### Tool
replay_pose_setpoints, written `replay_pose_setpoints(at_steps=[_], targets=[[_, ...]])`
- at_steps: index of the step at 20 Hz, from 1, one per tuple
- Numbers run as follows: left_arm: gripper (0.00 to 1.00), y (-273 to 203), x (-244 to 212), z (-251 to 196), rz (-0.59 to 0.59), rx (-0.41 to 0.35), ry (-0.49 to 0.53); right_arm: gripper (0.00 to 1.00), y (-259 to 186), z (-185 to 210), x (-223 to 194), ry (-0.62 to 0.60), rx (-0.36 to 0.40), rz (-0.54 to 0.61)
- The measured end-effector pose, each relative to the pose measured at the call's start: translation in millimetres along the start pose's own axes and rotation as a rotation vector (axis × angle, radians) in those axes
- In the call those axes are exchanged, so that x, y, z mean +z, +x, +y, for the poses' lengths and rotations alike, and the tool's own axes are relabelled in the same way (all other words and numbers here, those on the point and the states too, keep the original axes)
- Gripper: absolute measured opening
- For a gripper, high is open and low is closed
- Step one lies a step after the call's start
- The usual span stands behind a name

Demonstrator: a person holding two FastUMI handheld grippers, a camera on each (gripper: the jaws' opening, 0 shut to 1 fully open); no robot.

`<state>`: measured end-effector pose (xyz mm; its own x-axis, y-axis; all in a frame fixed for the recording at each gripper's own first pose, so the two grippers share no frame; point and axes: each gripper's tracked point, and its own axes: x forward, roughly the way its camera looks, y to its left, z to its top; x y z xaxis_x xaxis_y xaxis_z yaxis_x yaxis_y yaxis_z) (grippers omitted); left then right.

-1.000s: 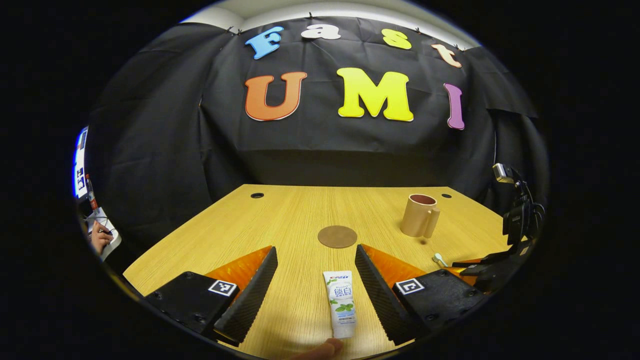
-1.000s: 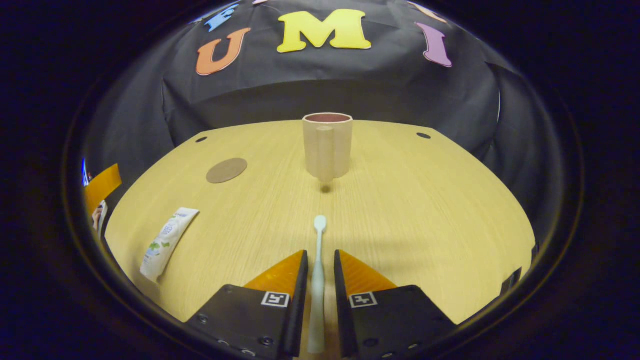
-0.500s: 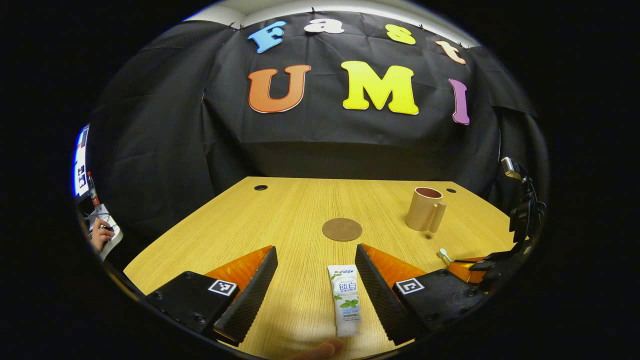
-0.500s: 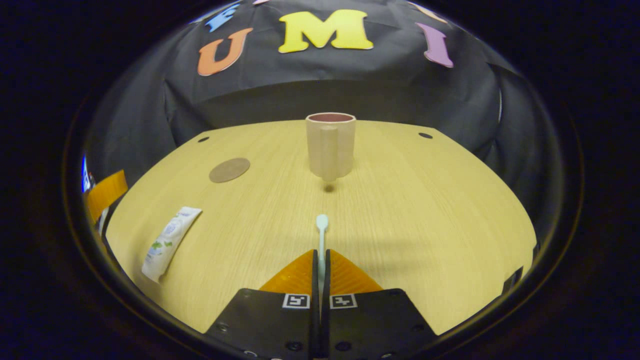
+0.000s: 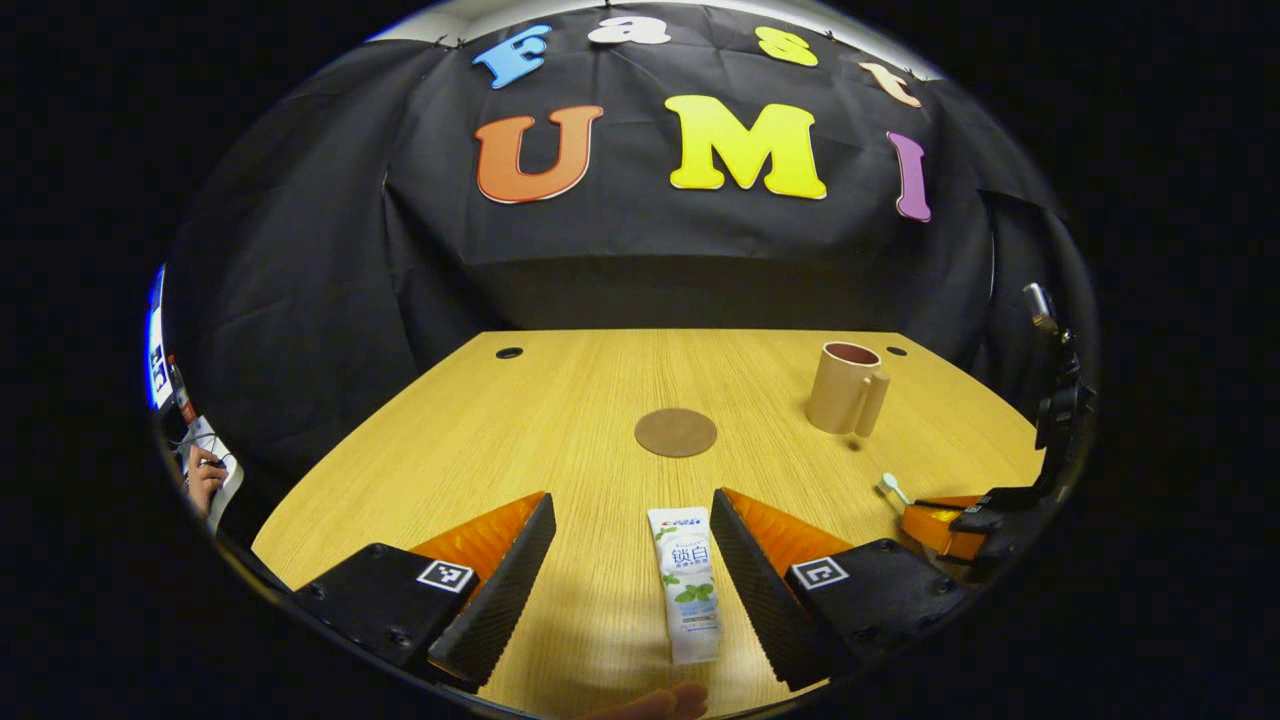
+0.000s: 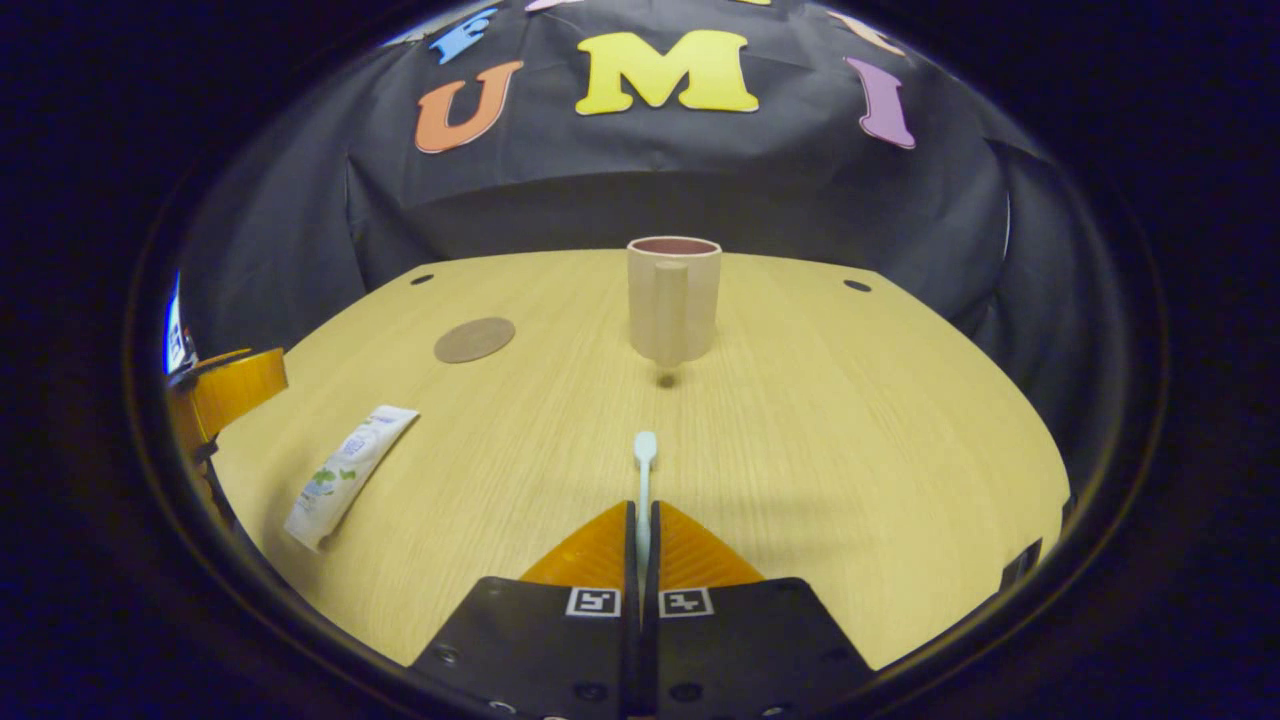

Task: Put the toothbrush and toothpaste on the desktop into the cup, then pick up the cup and place it on the coaster on the desktop.

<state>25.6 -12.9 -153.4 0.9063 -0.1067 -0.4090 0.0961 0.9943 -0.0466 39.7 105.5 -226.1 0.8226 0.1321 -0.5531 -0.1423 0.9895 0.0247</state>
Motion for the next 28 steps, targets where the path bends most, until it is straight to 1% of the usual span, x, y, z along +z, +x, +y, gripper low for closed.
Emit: replay_pose_setpoints(at_steps=[3, 5, 7, 8, 10, 13, 14, 15, 16, 17, 18, 19, 21, 22, 27, 28], targets=[[0.99, 6.4, -19.9, -12.6, 0.083, -0.03, 0.001, 0.0, -15.4, 3.7, 7.8, 0.001, 0.02, -0.046], [0.99, 10.3, -26.7, -16.6, 0.112, -0.022, 0.021, 0.0, -23.5, 3.9, 12.9, 0.005, 0.035, -0.071], [0.96, 14.3, -38.6, -21.0, 0.157, -0.021, 0.031, 0.0, -32.7, 1.2, 19.1, 0.001, 0.035, -0.097], [0.92, 16.1, -45.5, -26.2, 0.18, -0.034, 0.016, 0.0, -37.5, 1.1, 22.3, -0.001, 0.039, -0.108], [0.88, 19.7, -58.7, -33.6, 0.231, -0.055, -0.024, 0.0, -45.2, -0.3, 27.0, -0.003, 0.043, -0.128], [0.86, 22.2, -67.2, -36.3, 0.272, -0.067, -0.061, 0.0, -57.6, -1.6, 37.8, -0.007, 0.047, -0.166], [0.82, 22.0, -67.4, -37.0, 0.28, -0.071, -0.068, 0.0, -62.3, -1.5, 42.3, -0.005, 0.05, -0.179], [0.84, 21.9, -67.6, -38.5, 0.287, -0.077, -0.072, 0.0, -66.5, -0.8, 46.3, -0.003, 0.054, -0.192], [0.71, 22.5, -68.0, -40.8, 0.293, -0.084, -0.068, 0.0, -70.8, -0.6, 51.6, -0.003, 0.058, -0.206], [0.67, 24.7, -72.7, -39.4, 0.306, -0.077, -0.055, 0.0, -74.0, -0.2, 54.5, -0.001, 0.059, -0.217], [0.7, 26.5, -77.9, -38.1, 0.324, -0.07, -0.047, 0.0, -78.1, 0.7, 58.3, 0.0, 0.062, -0.227], [0.61, 26.1, -76.3, -36.0, 0.32, -0.062, -0.034, 0.0, -80.9, 0.9, 61.7, 0.003, 0.065, -0.237], [0.54, 29.1, -76.5, -34.3, 0.325, -0.051, -0.018, 0.0, -87.1, -0.1, 68.2, 0.005, 0.065, -0.258], [0.48, 29.4, -75.6, -35.0, 0.327, -0.056, -0.015, 0.0, -89.2, -1.1, 72.1, 0.004, 0.063, -0.267], [0.41, 26.8, -74.8, -30.7, 0.304, -0.064, -0.043, 0.0, -94.1, -7.2, 91.0, 0.012, 0.054, -0.314], [0.43, 26.4, -71.2, -30.0, 0.29, -0.065, -0.049, 0.0, -94.9, -8.9, 96.3, 0.018, 0.053, -0.328]])
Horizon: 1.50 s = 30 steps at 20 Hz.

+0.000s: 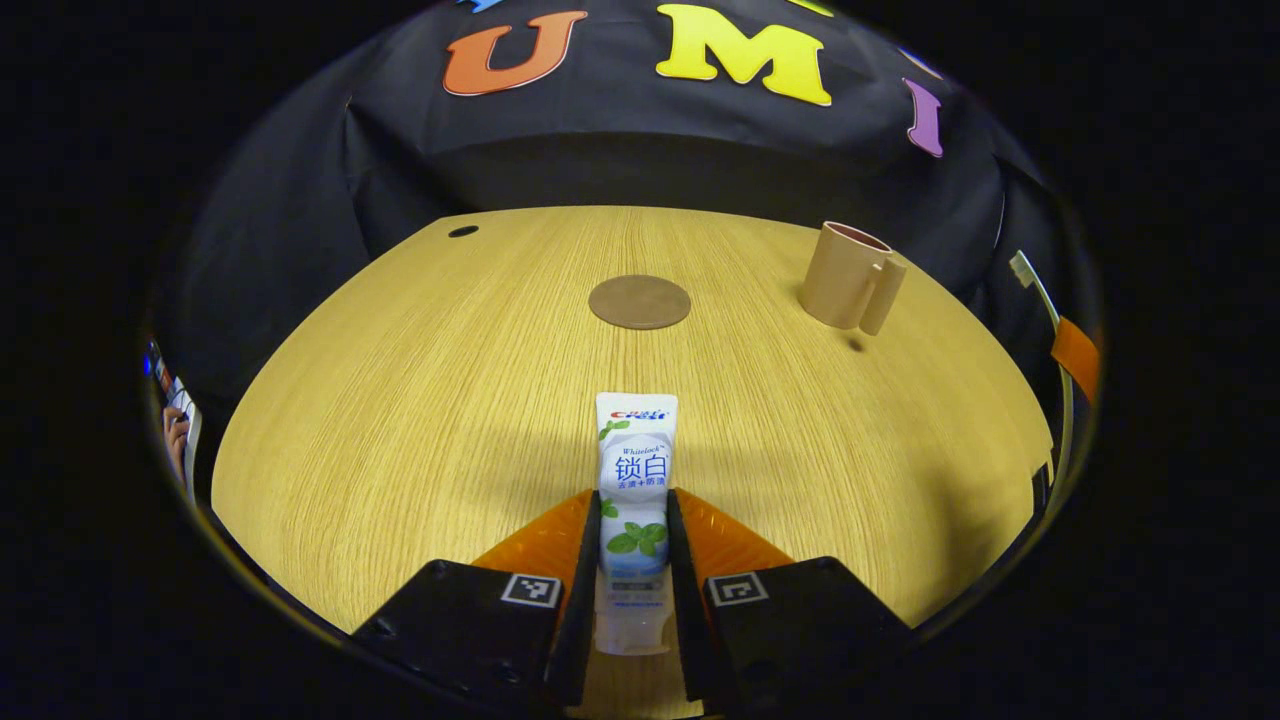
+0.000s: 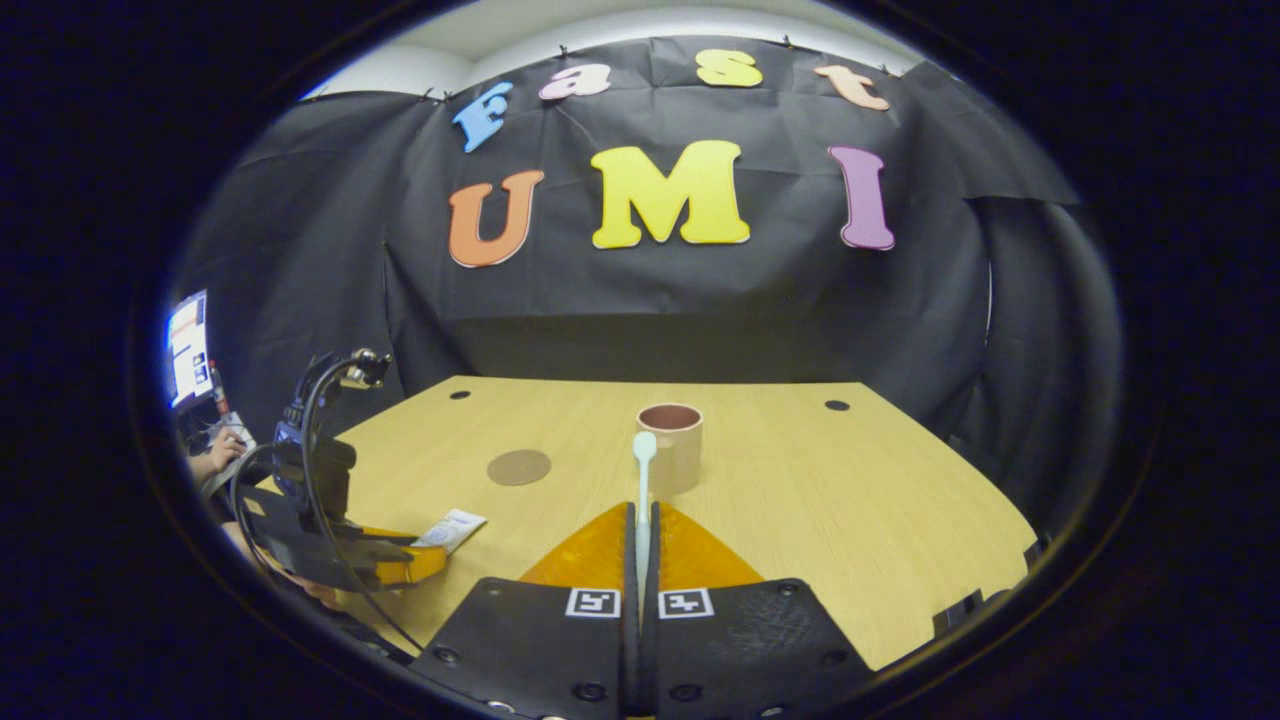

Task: Put the toothbrush and toothpaste on the desktop into the cup, then pick up the cup and place it on the coaster on the desktop.

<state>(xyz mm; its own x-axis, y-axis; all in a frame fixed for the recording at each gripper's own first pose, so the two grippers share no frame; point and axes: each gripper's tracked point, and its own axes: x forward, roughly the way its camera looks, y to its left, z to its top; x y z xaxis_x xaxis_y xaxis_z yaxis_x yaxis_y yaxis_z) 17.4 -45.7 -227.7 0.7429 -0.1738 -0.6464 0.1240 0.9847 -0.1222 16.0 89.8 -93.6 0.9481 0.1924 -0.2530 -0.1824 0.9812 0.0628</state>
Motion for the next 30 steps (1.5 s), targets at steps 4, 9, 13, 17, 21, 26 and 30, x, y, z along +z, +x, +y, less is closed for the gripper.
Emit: replay_pose_setpoints(at_steps=[4, 9, 13, 17, 21, 26, 30], targets=[[0.42, -14.8, 30.1, 5.4, -0.141, 0.015, 0.006, 0.0, 10.5, 3.7, 32.5, 0.025, 0.039, -0.085], [0.38, -40.2, 84.7, -7.4, -0.328, -0.027, -0.004, 0.0, 47.1, 1.6, 61.9, 0.006, 0.068, -0.155], [0.37, -49.5, 117.9, -17.4, -0.427, -0.043, -0.004, 0.0, 90.5, 1.0, 75.0, 0.044, 0.109, -0.151], [0.37, -51.2, 142.1, -26.6, -0.496, -0.078, -0.028, 0.0, 136.9, -4.8, 109.0, 0.056, 0.141, -0.2], [0.37, -43.4, 149.7, -19.2, -0.527, -0.061, -0.033, 0.0, 179.1, 1.0, 143.2, 0.068, 0.218, -0.26], [0.37, -28.9, 141.6, -12.7, -0.506, -0.05, -0.031, 0.0, 236.1, -2.5, 138.6, 0.031, 0.247, -0.234], [0.37, -20.2, 137.3, -10.4, -0.489, -0.047, -0.034, 0.0, 271.4, -12.8, 118.1, -0.008, 0.206, -0.183]])
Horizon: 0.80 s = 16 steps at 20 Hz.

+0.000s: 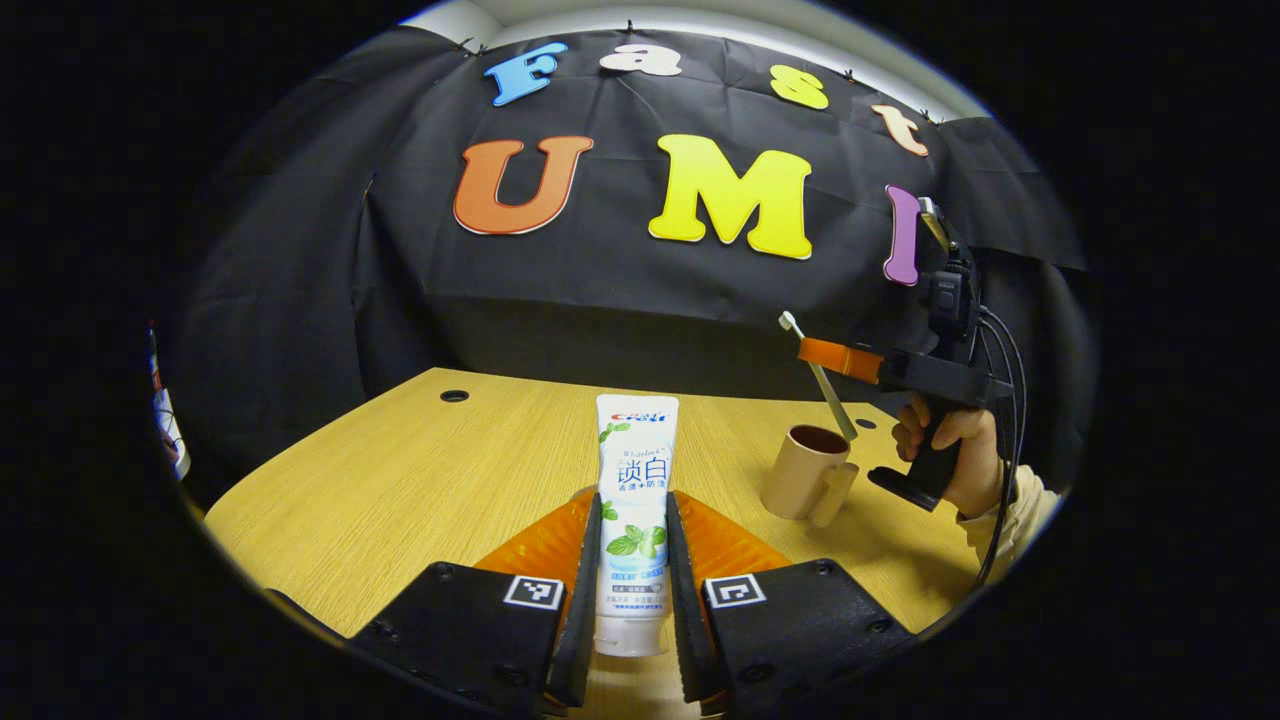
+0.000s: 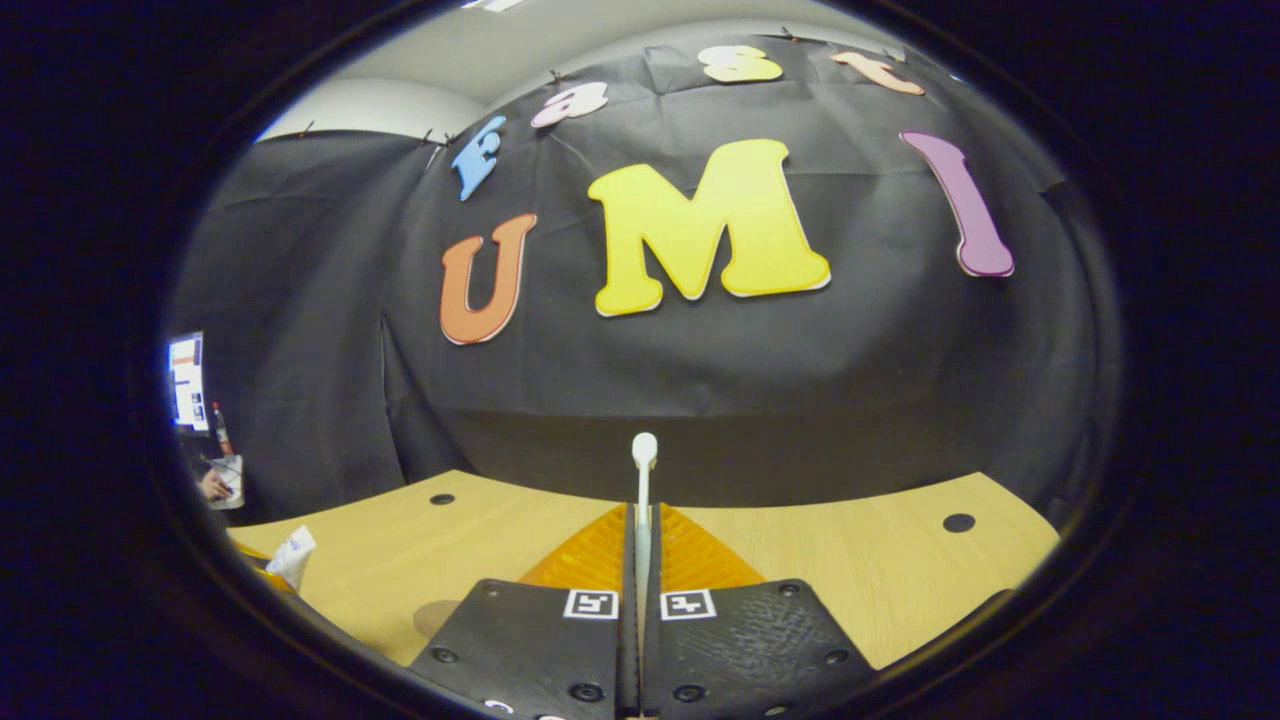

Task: Put the toothbrush and toothpaste on the desktop into the cup, then pick up the cup and place it on the coaster on the desktop.

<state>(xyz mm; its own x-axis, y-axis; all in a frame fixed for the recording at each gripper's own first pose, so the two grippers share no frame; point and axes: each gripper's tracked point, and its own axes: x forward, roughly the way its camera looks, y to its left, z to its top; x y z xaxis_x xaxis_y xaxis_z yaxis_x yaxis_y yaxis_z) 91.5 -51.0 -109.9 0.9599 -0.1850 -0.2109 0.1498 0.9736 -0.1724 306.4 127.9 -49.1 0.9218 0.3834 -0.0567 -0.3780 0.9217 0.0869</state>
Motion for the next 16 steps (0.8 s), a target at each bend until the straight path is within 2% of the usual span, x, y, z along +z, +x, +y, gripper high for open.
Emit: replay_pose_setpoints(at_steps=[16], targets=[[0.37, 4.3, -22.4, -11.4, 0.059, -0.011, -0.001, 0.01, 6.6, -7.2, -7.6, 0.015, -0.014, 0.001]])
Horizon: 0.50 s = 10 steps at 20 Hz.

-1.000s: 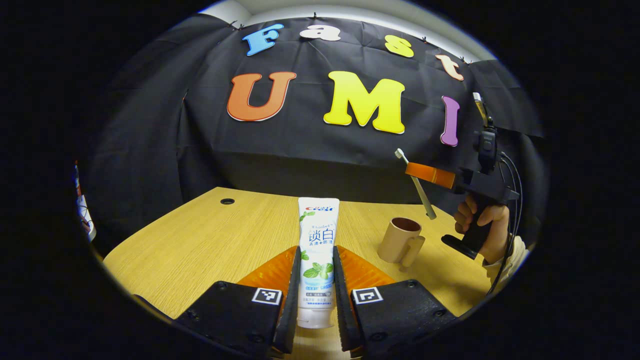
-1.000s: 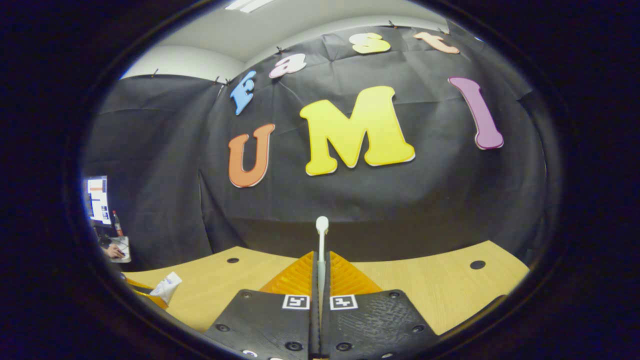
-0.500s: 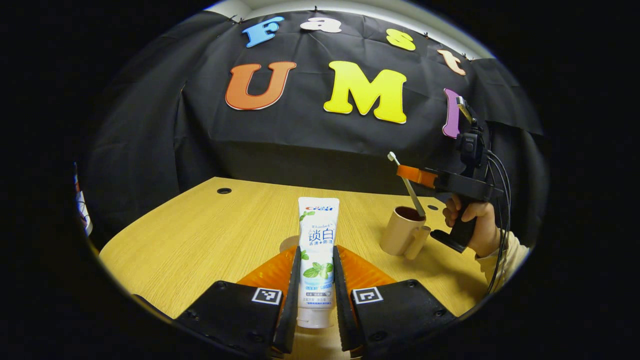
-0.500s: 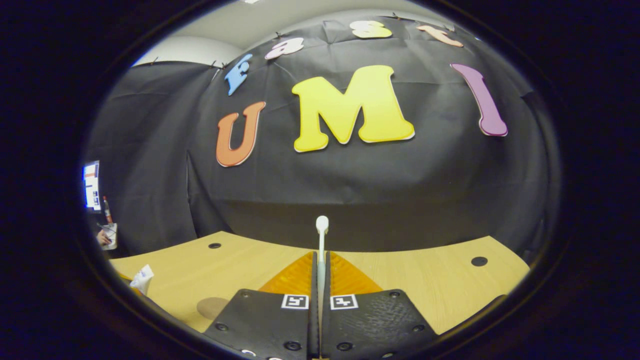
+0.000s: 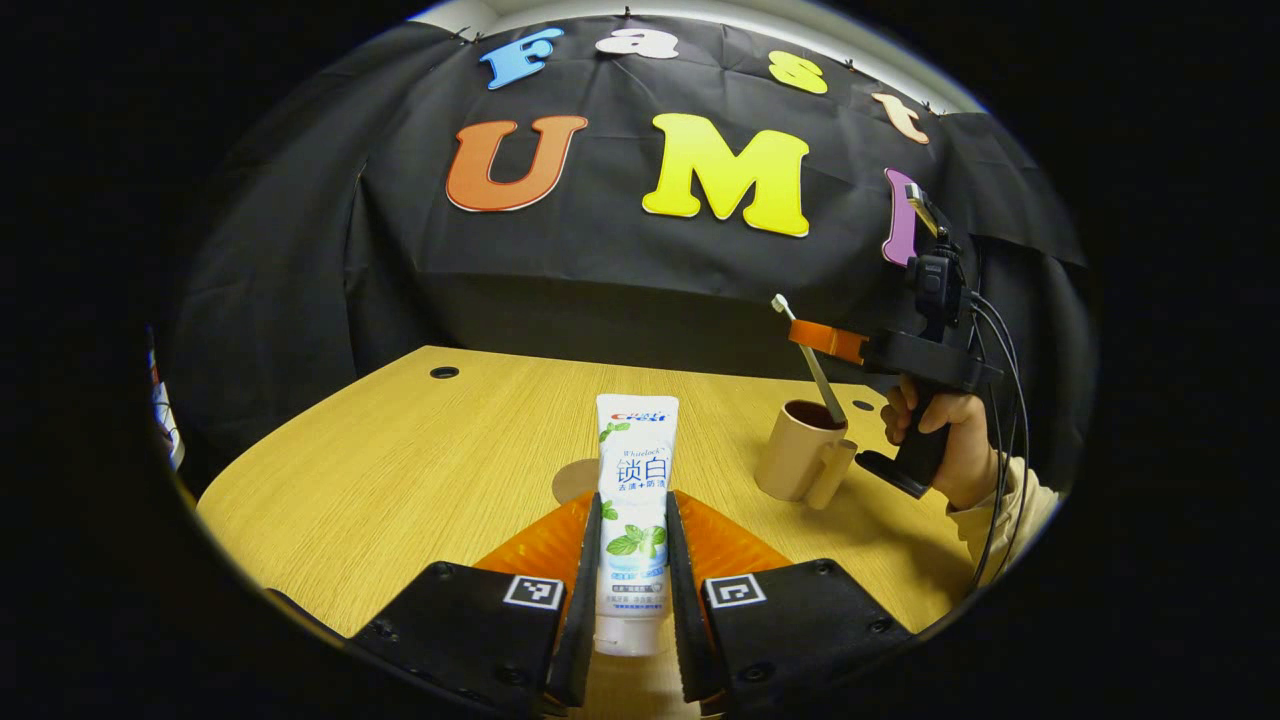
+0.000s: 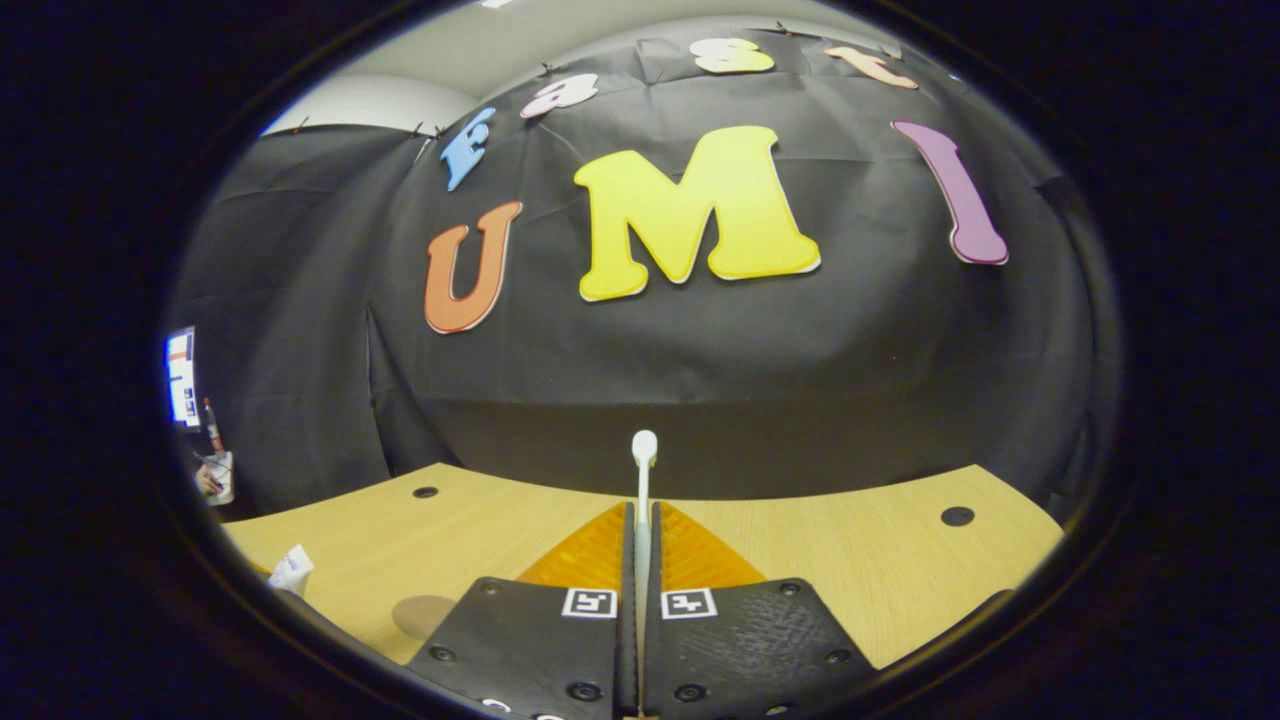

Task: Put the toothbrush and toothpaste on the desktop into the cup, then pick up the cup and place it on the coaster on the desktop.

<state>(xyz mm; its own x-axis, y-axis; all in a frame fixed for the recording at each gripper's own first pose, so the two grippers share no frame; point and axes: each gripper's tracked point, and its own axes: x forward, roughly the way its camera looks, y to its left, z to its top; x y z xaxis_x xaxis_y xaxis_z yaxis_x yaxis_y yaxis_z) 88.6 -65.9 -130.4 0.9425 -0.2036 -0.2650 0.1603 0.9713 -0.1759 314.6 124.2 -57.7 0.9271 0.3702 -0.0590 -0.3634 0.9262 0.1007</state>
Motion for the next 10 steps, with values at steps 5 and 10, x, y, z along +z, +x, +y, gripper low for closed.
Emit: replay_pose_setpoints(at_steps=[5, 10], targets=[[0.37, 0.3, -3.7, 0.6, 0.011, 0.005, -0.001, 0.02, -2.7, 2.4, -2.4, 0.004, 0.009, 0.003], [0.37, 0.0, -7.8, 0.2, 0.024, 0.01, -0.001, 0.05, -10.7, 3.6, -3.5, 0.014, 0.017, 0.007]])
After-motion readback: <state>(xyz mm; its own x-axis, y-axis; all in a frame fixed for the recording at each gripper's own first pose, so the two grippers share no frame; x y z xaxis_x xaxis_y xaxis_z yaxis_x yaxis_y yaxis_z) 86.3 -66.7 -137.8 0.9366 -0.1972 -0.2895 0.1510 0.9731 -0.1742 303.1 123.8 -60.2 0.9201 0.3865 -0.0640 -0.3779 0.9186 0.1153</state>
